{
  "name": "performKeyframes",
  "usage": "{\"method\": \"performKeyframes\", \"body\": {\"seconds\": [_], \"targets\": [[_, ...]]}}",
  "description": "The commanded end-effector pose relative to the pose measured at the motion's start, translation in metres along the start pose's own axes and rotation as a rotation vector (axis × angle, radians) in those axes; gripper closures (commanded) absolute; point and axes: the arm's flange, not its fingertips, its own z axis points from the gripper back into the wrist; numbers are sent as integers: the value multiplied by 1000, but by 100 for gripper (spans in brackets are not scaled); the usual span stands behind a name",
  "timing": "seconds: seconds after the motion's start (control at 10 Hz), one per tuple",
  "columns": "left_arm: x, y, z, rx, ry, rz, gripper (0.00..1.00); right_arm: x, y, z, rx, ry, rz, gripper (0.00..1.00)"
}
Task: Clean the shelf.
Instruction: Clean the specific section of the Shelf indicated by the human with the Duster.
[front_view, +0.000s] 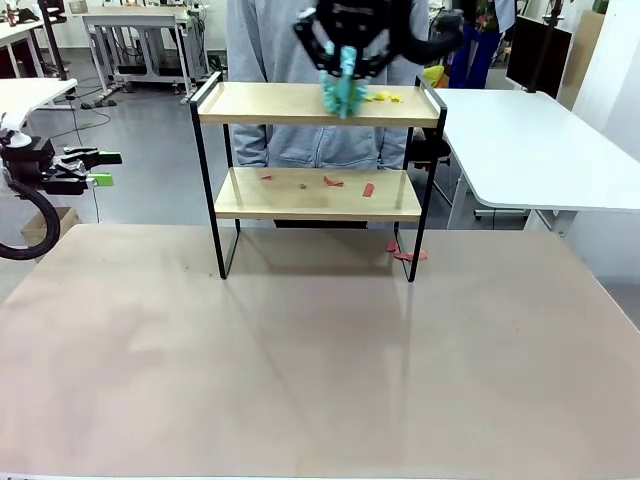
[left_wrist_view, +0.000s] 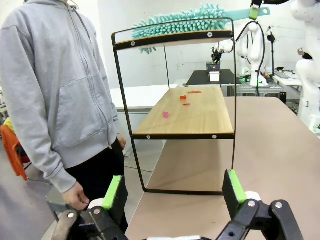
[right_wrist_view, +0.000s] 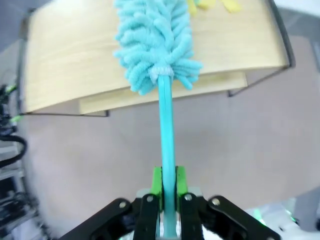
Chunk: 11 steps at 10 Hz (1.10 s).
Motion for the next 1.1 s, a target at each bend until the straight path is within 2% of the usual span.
{"method": "performKeyframes", "body": {"seconds": [0.0,0.3,0.4,0.5,0.6,0.8,0.9,1.0], "targets": [[3,-1,0,-3,2,-4,0,-12,-52,-10,-39,19,-35,87],[3,-1,0,-3,2,-4,0,-9,-98,-7,-125,-19,-103,87],[3,-1,0,-3,2,-4,0,-10,-105,2,-92,-67,-117,87],[3,-1,0,-3,2,-4,0,-15,-100,15,-9,-130,-113,87],[3,-1,0,-3,2,-4,0,-2,-90,1,-113,-35,-104,87],[3,-1,0,-3,2,-4,0,-2,-90,1,-113,-35,-104,87],[3,-1,0,-3,2,-4,0,-7,-87,8,-87,-70,-97,87],[3,-1,0,-3,2,-4,0,-2,-89,14,8,-70,-73,87]]}}
